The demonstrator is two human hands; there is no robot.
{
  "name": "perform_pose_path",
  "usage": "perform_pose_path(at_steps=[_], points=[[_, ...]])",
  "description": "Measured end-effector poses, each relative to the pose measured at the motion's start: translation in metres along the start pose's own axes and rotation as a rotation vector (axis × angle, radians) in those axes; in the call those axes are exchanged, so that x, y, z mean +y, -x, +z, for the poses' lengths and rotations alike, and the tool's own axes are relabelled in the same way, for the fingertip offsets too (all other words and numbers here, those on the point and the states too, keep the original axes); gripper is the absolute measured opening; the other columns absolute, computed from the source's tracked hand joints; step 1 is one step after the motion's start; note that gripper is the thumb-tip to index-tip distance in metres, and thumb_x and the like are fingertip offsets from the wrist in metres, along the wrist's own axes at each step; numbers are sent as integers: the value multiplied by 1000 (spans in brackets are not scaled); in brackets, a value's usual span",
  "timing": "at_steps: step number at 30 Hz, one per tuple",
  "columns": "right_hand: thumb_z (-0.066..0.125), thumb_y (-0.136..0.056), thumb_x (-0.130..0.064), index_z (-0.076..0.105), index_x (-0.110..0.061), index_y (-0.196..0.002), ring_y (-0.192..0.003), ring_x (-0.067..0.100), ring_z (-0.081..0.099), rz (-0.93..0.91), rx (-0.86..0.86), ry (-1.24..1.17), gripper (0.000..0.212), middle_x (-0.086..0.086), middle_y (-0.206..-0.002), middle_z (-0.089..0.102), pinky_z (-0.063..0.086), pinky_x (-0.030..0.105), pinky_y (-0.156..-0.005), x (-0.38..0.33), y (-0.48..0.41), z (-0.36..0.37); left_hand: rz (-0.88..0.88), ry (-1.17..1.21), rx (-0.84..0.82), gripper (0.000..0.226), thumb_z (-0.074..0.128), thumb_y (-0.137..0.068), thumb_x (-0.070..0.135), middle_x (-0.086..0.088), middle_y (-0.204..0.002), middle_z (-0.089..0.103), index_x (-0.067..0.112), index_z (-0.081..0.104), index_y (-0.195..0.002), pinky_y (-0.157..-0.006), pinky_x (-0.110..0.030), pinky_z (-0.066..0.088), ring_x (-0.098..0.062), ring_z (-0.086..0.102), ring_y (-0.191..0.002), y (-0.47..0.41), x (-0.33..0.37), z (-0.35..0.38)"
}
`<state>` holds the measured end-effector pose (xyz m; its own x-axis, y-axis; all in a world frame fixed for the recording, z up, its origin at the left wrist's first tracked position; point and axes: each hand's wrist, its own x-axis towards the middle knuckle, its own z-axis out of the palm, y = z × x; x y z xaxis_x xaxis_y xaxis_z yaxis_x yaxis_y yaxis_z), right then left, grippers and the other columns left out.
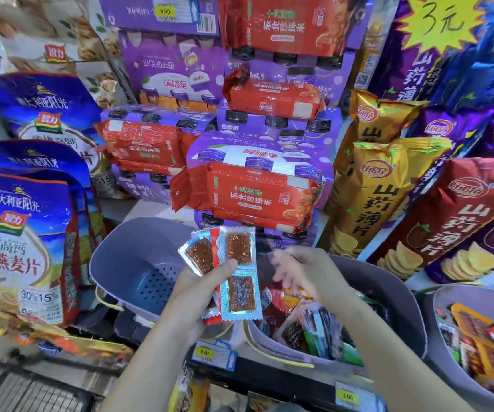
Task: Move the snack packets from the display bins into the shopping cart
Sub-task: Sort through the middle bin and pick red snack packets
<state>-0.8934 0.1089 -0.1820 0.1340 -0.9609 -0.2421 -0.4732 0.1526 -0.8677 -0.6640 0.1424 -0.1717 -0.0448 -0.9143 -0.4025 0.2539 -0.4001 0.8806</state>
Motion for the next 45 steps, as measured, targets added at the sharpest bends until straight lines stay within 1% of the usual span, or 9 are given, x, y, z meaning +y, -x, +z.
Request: perform_pose_path(at_steps=[4,8,16,21,27,31,33,36,45], points=[[65,-100,-38,76,-6,-97,-83,31,74,291,-114,352,33,14,-92,78,60,44,-82,46,-28,-1,7,17,29,35,88,-63,46,-7,-102,83,36,83,-96,-66,-39,66,-27,81,-89,-1,0,-7],[70,-98,-29,60,-14,-76,-65,21,53,332,-155,486,29,4,-69,58,38,34,-58,61,-38,16,-3,56,25,36,90,-64,44,-7,-106,82,36,83,-98,-62,-33,64,-26,81,-91,-1,-1,-13],[71,-97,-29,51,-16,-70,-84,21,55,399,-89,614,36,8,-83,58,41,28,-72,53,-46,43,-40,78,34,37,92,-61,47,-4,-107,82,39,82,-96,-64,-34,64,-25,81,-93,-5,-3,-22],[75,-95,-29,73,-7,-110,-106,27,69,403,-35,564,27,9,-112,75,54,33,-92,54,-43,49,-56,88,32,38,91,-63,42,-4,-104,83,30,82,-98,-59,-32,63,-25,81,-89,-6,-3,-23],[73,-95,-28,48,-23,-66,-80,21,54,292,-141,655,39,6,-82,58,43,31,-72,59,-41,48,-46,105,27,47,89,-66,37,-5,-101,83,23,76,-108,-56,-29,62,-24,81,-86,-7,0,-24],[68,-98,-25,45,-21,-74,-82,26,59,190,-111,673,33,3,-80,61,42,32,-70,54,-36,44,-66,102,13,39,89,-66,36,-7,-103,83,23,79,-102,-59,-31,63,-27,81,-89,-11,-1,-26],[62,-101,-25,45,-18,-90,-85,29,65,149,-87,620,22,4,-87,66,51,39,-77,50,-33,39,-79,88,2,29,89,-67,37,-8,-105,82,28,83,-94,-62,-33,64,-28,81,-92,-13,0,-27],[56,-105,-25,44,-20,-93,-66,14,70,122,3,382,18,2,-82,66,59,35,-62,49,-25,25,-91,72,4,34,90,-66,40,-6,-106,82,29,82,-98,-63,-33,64,-28,81,-93,-16,0,-28],[45,-109,-38,48,-40,-104,-77,0,69,-31,230,-26,6,-25,-90,68,51,23,-62,55,16,-6,-77,12,57,35,91,-60,47,-8,-103,83,36,83,-92,-59,-35,63,-28,81,-89,-6,-2,-13]])
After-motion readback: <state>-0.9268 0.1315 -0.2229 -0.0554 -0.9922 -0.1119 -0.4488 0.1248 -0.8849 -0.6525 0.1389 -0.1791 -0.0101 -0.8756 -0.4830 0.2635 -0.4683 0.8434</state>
